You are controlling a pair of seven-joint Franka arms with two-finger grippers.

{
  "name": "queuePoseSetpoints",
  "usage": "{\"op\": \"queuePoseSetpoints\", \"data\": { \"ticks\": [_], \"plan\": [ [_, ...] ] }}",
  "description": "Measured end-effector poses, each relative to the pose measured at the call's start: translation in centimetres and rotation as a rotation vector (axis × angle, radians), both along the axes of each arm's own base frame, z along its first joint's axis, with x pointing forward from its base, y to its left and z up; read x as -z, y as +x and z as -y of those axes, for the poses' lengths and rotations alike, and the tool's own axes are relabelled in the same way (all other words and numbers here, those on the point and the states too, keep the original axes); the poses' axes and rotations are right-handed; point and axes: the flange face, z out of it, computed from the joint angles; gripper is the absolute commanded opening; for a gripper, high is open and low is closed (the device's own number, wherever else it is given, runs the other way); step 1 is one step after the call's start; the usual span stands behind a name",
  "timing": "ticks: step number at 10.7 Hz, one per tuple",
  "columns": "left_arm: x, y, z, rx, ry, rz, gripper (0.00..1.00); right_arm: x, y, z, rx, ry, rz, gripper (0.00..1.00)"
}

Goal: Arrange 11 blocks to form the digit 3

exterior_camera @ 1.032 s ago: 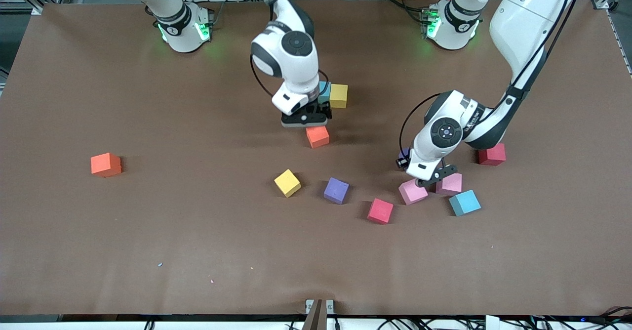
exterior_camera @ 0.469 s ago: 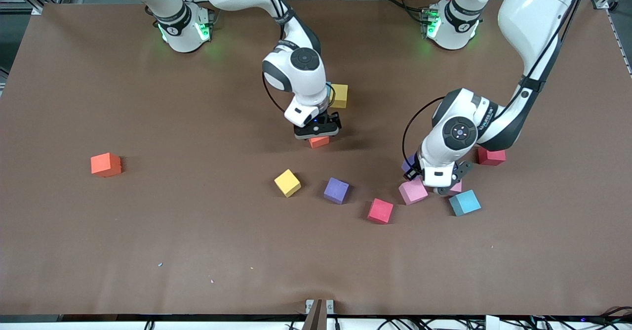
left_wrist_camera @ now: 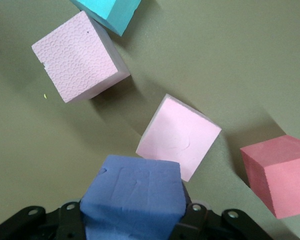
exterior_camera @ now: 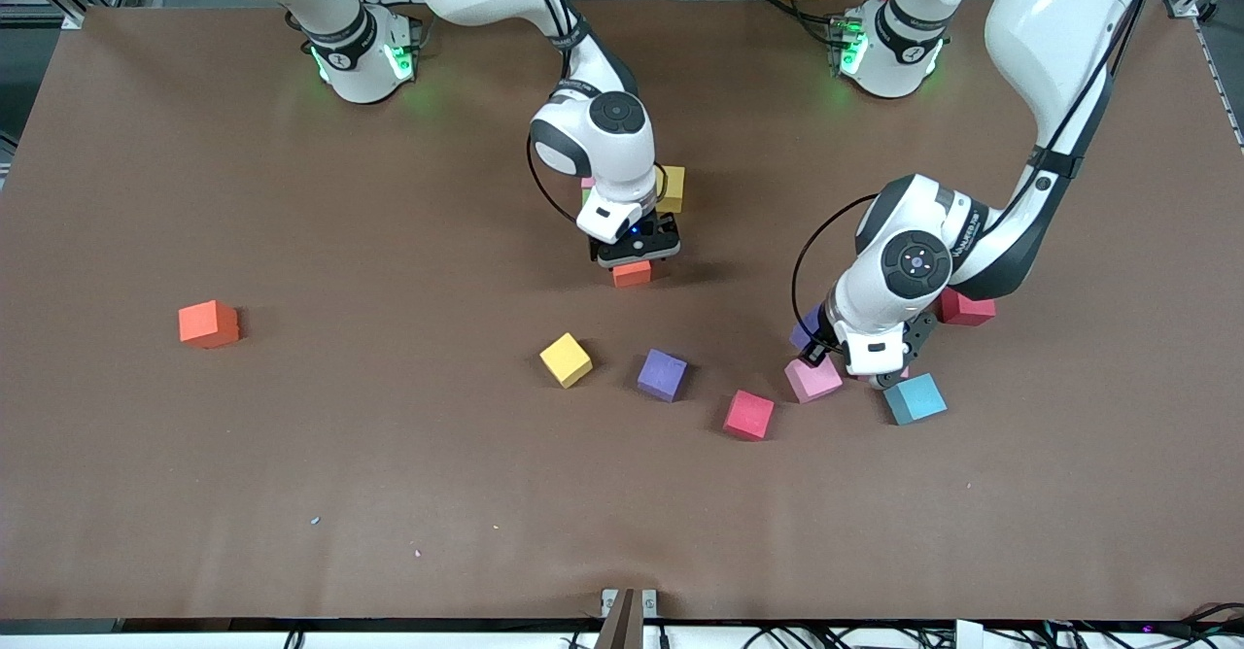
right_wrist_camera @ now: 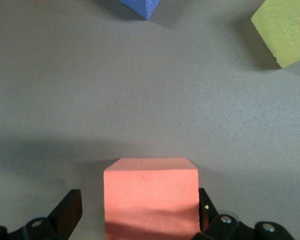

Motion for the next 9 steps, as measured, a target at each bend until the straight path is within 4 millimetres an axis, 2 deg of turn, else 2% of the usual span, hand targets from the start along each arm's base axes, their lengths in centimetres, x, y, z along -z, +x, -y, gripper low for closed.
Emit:
{"op": "queuePoseSetpoints", "data": {
  "ticks": [1, 4, 6, 7, 9],
  "plan": [
    [0.1, 0.0, 0.1, 0.001, 0.000, -0.001, 0.10, 0.0, 0.3, 0.2, -0.008, -0.005, 0.002, 0.00],
    [0.1, -0.1, 0.2, 0.001, -0.001, -0.002, 0.10, -0.3, 3.5, 2.7, 0.047, -0.029, -0.007, 0.00],
    [0.1, -0.1, 0.3, 0.002, -0.001, -0.001, 0.10, -1.4, 5.6, 4.3, 0.091, -0.045, -0.020, 0.00],
    [0.1, -0.1, 0.3, 0.002, -0.001, -0.001, 0.10, -2.0, 6.1, 5.0, 0.108, -0.054, -0.030, 0.00],
    [0.0, -0.1, 0.5, 0.004, -0.002, 0.000, 0.10, -2.5, 5.9, 5.1, 0.142, -0.056, -0.059, 0.00]
  ]
}}
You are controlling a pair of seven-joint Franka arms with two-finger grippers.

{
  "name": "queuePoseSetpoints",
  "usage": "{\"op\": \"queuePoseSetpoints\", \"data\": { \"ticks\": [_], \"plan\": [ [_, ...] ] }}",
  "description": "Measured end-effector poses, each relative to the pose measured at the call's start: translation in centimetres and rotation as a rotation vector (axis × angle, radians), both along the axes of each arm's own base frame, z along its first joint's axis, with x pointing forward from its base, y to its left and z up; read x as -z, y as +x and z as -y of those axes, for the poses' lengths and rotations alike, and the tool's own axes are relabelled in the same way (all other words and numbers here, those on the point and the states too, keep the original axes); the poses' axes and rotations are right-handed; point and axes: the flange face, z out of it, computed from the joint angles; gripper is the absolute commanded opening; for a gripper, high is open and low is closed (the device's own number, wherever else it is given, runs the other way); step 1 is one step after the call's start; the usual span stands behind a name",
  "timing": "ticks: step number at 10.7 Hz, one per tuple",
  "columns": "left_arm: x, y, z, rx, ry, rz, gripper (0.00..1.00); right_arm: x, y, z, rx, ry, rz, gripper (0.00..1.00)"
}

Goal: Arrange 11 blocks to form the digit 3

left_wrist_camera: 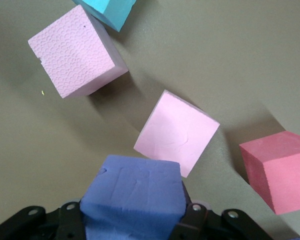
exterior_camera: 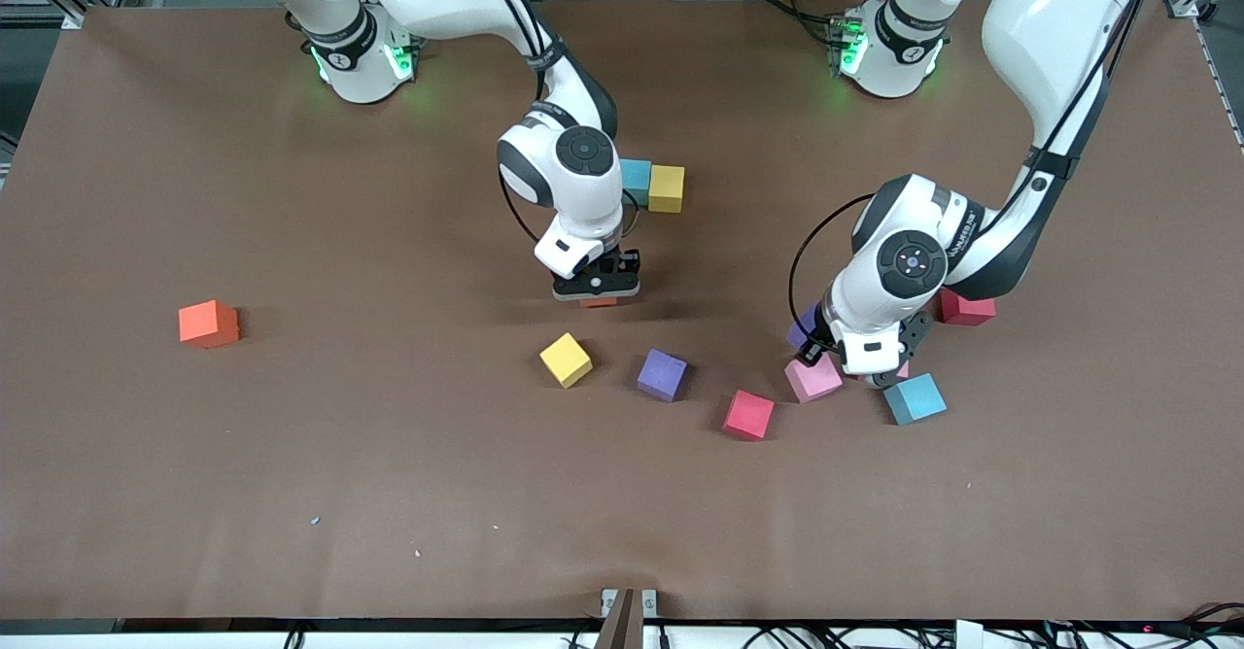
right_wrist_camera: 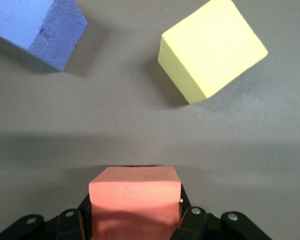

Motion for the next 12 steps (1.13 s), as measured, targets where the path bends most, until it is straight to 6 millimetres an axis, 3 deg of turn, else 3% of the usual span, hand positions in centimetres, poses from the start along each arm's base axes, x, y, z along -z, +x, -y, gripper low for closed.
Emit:
{"op": "queuePoseSetpoints", "data": {
  "ticks": [4, 12],
  "plan": [
    [-0.1, 0.1, 0.1, 0.001, -0.001, 0.003, 0.10, 1.2, -2.3, -0.6, 0.027, 0.007, -0.016, 0.00],
    [-0.3, 0.1, 0.1, -0.005, -0.005, 0.004, 0.10, 2.4, -5.6, 1.1, 0.010, 0.048, 0.003, 0.00]
  ]
}}
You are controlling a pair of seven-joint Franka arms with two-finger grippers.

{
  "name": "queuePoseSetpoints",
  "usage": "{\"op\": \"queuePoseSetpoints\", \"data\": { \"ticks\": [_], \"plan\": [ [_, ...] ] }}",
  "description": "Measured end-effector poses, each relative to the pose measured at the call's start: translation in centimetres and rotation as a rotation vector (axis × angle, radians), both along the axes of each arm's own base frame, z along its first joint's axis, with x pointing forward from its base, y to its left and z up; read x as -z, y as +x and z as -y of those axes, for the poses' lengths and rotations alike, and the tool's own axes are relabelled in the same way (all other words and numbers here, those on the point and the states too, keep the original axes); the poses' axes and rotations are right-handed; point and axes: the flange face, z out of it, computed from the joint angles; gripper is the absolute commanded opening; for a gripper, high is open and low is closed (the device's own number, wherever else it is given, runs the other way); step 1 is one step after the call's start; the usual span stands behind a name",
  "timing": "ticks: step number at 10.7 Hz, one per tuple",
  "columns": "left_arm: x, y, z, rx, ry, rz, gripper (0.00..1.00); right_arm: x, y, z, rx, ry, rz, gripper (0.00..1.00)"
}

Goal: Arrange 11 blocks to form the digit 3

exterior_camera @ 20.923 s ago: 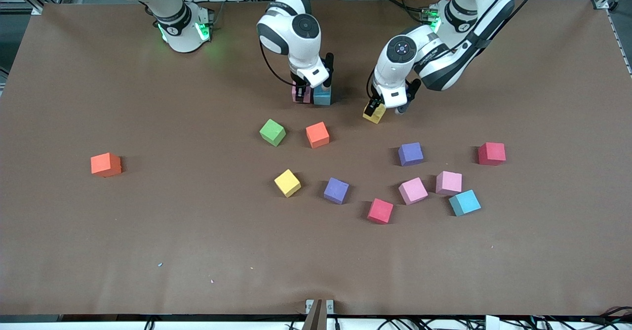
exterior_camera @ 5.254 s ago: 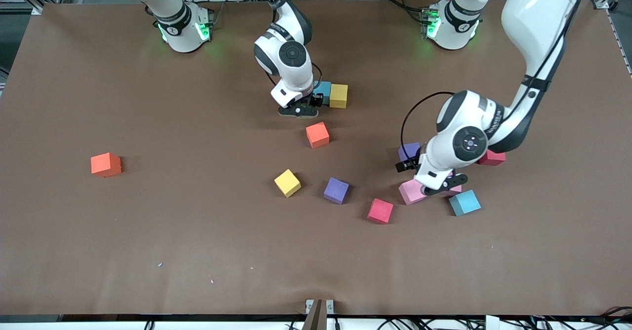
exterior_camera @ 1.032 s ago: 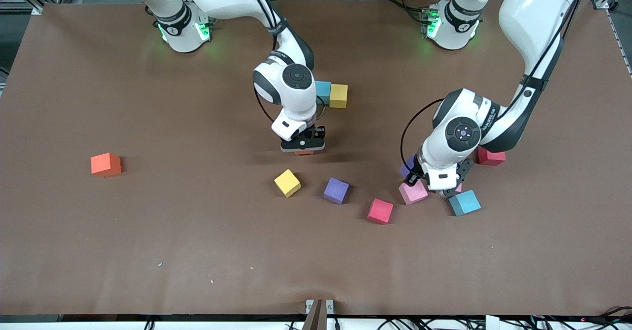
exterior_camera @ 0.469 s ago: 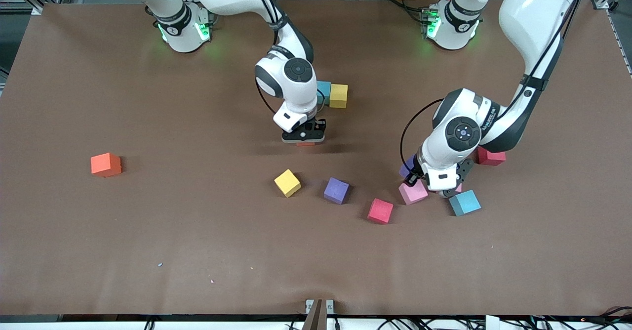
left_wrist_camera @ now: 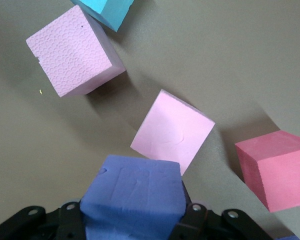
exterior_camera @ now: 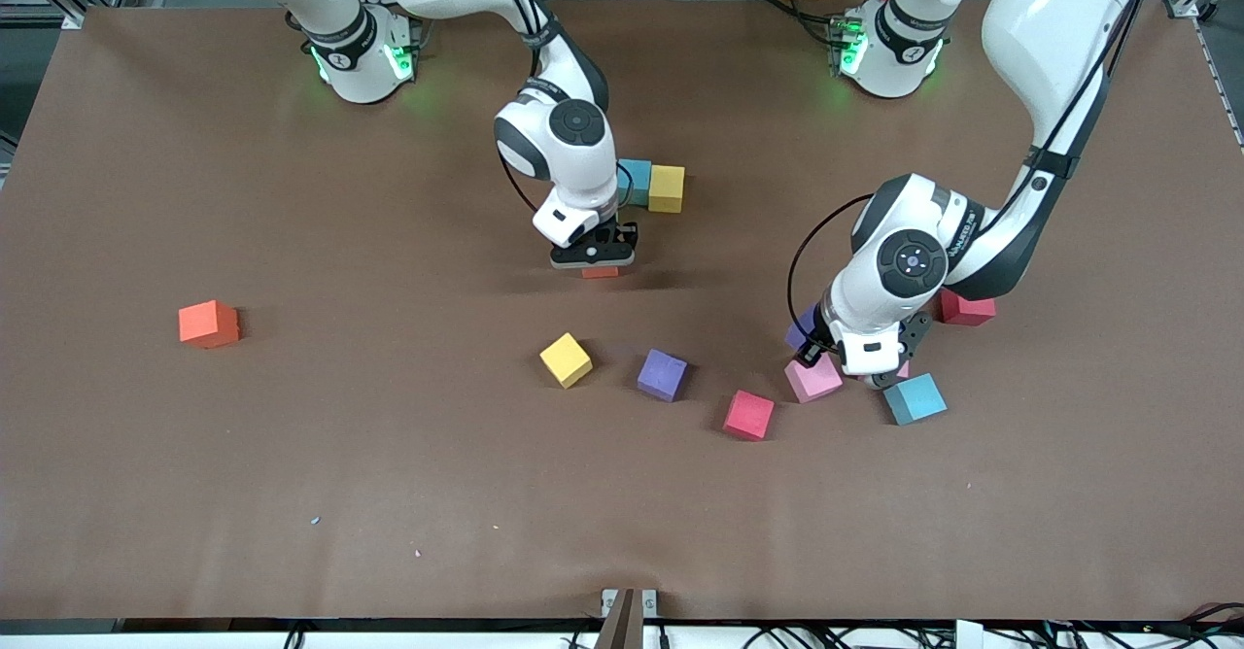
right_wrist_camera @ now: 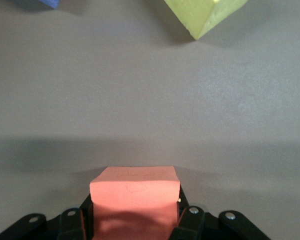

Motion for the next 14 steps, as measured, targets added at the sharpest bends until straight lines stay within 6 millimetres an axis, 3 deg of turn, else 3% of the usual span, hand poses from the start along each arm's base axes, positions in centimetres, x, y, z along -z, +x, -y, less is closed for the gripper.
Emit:
{"op": "queuePoseSetpoints", "data": {
  "ticks": [5, 14],
  "plan": [
    [0.0, 0.0, 0.0, 0.000, 0.000, 0.000, 0.10, 0.0, -1.4, -0.5, 0.034, 0.014, 0.001, 0.00],
    [0.0, 0.0, 0.1, -0.005, -0.006, -0.004, 0.10, 0.0, -1.7, -0.4, 0.033, 0.012, -0.001, 0.00]
  ]
}}
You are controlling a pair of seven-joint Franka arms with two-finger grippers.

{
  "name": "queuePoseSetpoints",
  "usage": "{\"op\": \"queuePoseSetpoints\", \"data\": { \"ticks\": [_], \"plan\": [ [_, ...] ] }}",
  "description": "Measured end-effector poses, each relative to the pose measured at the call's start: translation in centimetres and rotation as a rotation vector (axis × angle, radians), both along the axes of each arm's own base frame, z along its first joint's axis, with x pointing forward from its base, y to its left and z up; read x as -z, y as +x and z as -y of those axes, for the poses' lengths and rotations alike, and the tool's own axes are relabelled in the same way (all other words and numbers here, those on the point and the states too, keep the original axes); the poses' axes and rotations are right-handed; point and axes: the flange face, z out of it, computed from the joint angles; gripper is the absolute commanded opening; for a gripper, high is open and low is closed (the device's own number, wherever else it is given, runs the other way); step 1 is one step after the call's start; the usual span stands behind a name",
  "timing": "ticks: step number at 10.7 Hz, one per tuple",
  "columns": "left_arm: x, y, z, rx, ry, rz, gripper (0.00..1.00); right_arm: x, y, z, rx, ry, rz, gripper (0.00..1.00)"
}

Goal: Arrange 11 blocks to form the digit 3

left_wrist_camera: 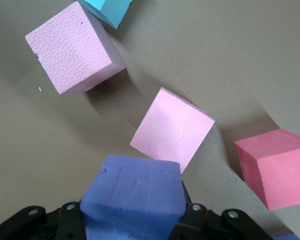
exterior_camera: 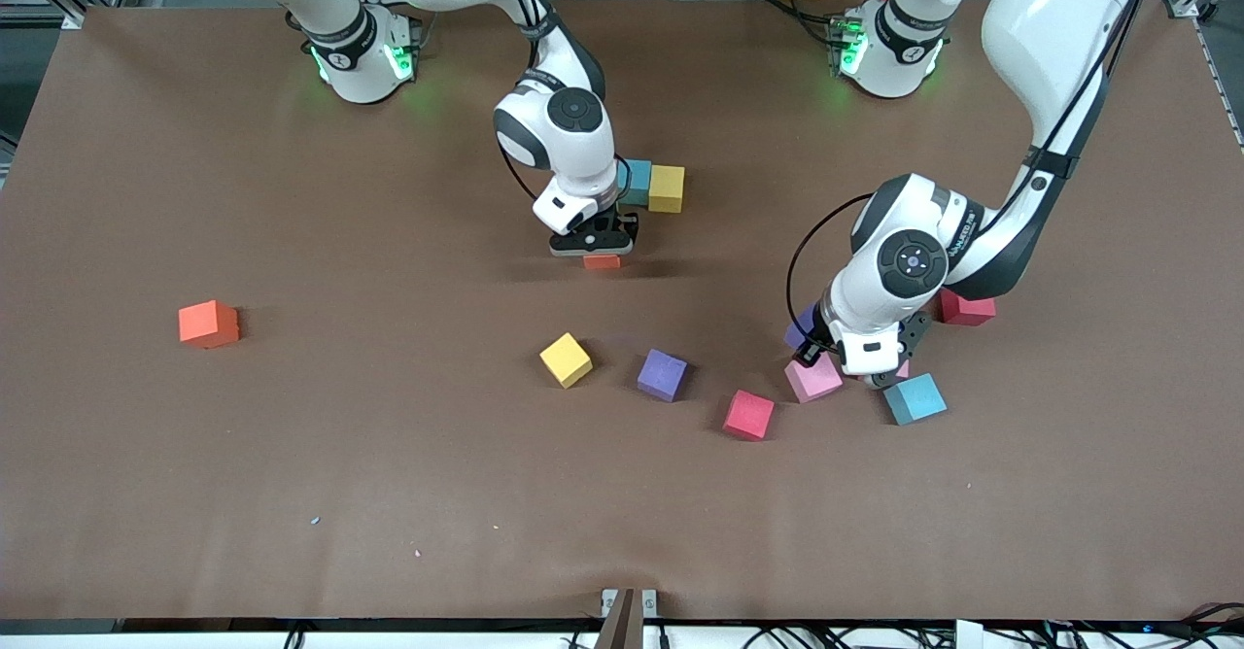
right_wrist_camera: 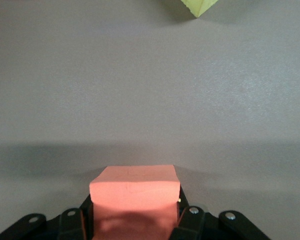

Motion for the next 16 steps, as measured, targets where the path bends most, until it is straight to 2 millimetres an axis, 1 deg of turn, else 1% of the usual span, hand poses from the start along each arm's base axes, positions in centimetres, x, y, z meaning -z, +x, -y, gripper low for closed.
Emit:
{"op": "queuePoseSetpoints", "data": {
  "ticks": [4, 5, 6, 7, 8, 9, 10, 13, 15, 16],
  "plan": [
    [0.0, 0.0, 0.0, -0.041, 0.002, -0.001, 0.10, 0.0, 0.0, 0.1, 0.000, -0.001, -0.001, 0.00],
    [0.0, -0.1, 0.2, -0.048, 0.002, -0.001, 0.10, 0.0, -0.1, 0.1, 0.000, -0.001, -0.001, 0.01],
    [0.0, -0.2, 0.4, -0.061, 0.003, -0.002, 0.10, 0.0, -0.1, 0.1, 0.000, -0.002, -0.002, 0.08],
    [0.0, -0.2, 0.5, -0.076, 0.004, -0.002, 0.10, 0.0, -0.1, 0.1, 0.000, -0.002, -0.002, 0.26],
    [0.0, -0.3, 0.6, -0.094, 0.005, -0.003, 0.10, 0.0, -0.1, 0.2, 0.000, -0.002, -0.002, 0.47],
    [0.0, -0.3, 0.7, -0.114, 0.005, -0.003, 0.10, 0.0, -0.1, 0.2, 0.000, -0.003, -0.003, 0.86],
    [0.1, -0.3, 0.8, -0.129, 0.005, -0.005, 0.10, 0.0, -0.2, 0.2, 0.001, -0.003, -0.003, 1.00],
    [0.2, -0.8, 2.4, -0.183, 0.003, -0.009, 0.10, 1.3, -0.8, 1.1, 0.002, -0.034, -0.028, 1.00],
    [0.4, -1.2, 3.9, -0.224, 0.003, -0.014, 0.10, 1.1, -0.6, 1.0, 0.004, -0.029, -0.023, 1.00],
    [0.6, -1.4, 4.6, -0.252, 0.001, -0.017, 0.10, 0.6, -0.3, 0.8, 0.006, -0.025, -0.018, 1.00]
  ]
}}
